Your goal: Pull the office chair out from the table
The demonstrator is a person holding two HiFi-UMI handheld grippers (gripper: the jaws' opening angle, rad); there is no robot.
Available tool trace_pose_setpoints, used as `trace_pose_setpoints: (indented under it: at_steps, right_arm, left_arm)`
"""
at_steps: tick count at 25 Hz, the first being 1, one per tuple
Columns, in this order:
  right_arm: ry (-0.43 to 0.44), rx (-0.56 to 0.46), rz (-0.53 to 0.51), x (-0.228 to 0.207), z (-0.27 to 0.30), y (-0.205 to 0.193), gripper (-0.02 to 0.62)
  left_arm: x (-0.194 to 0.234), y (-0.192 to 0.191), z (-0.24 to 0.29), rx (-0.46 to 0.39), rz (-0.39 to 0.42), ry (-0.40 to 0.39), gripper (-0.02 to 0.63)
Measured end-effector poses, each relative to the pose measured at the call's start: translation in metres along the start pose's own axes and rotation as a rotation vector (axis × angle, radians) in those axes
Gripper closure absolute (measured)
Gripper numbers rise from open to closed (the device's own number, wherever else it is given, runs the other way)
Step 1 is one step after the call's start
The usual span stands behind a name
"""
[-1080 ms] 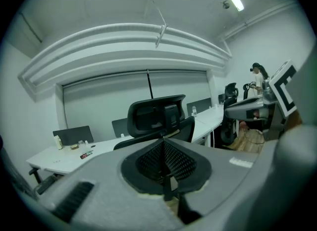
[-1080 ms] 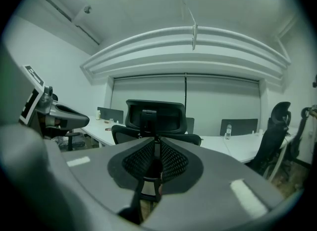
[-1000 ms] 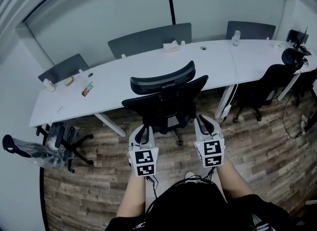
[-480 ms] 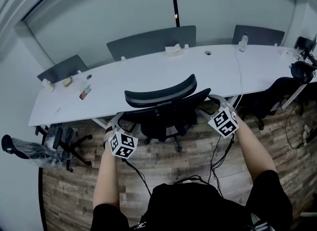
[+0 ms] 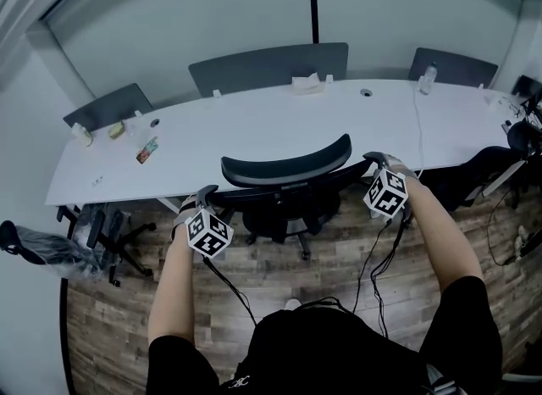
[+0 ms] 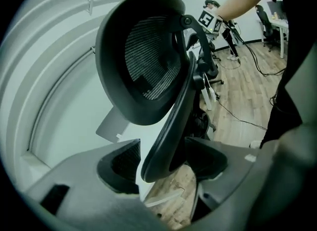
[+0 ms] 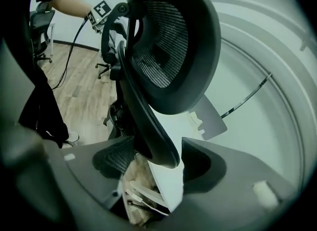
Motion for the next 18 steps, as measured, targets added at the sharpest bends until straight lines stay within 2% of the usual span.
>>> trace_pose_setpoints:
  at_steps: [2,4,5,7,13,18]
  right_arm:
    - [0.006,0.023,-0.012,0.001,0.007,-0.003,0.296]
    - [-0.023,0.046,-0.04,0.002,0.015,-0.004,0.312]
    - [-0.047,0.061,-0.064,0.001,0.017,-0.004,0.346]
    - [-0.064,0.091,-0.098,-0.001,0.018,-0.004,0.366]
    - [-0.008,0.129,-0.091,0.0,0.016,-0.001,0.376]
    - [-0.012,0.121,-0.051,0.002,0.013,-0.001,0.376]
  left_arm:
    - [0.002,-0.007,0.007,0.035,0.02,-0.006,0.325]
    - [0.005,-0.015,0.012,0.061,0.05,0.007,0.355]
    - [0.006,-0.017,0.013,0.06,0.068,0.018,0.37]
    - [0.007,-0.017,0.014,0.042,0.095,0.025,0.377]
    - [0.009,-0.019,0.013,0.047,0.13,-0.004,0.388]
    - [0.011,-0.018,0.014,0.055,0.11,-0.001,0.388]
Point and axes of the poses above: the fingertips, and each gripper's own axes: z forward along the fingers, x to its left, y out of its top, the point moved 5 cm from there along -z, backward along the fingers, and after that the axes turned 7 degrees about -z, right-handed, at the moved point
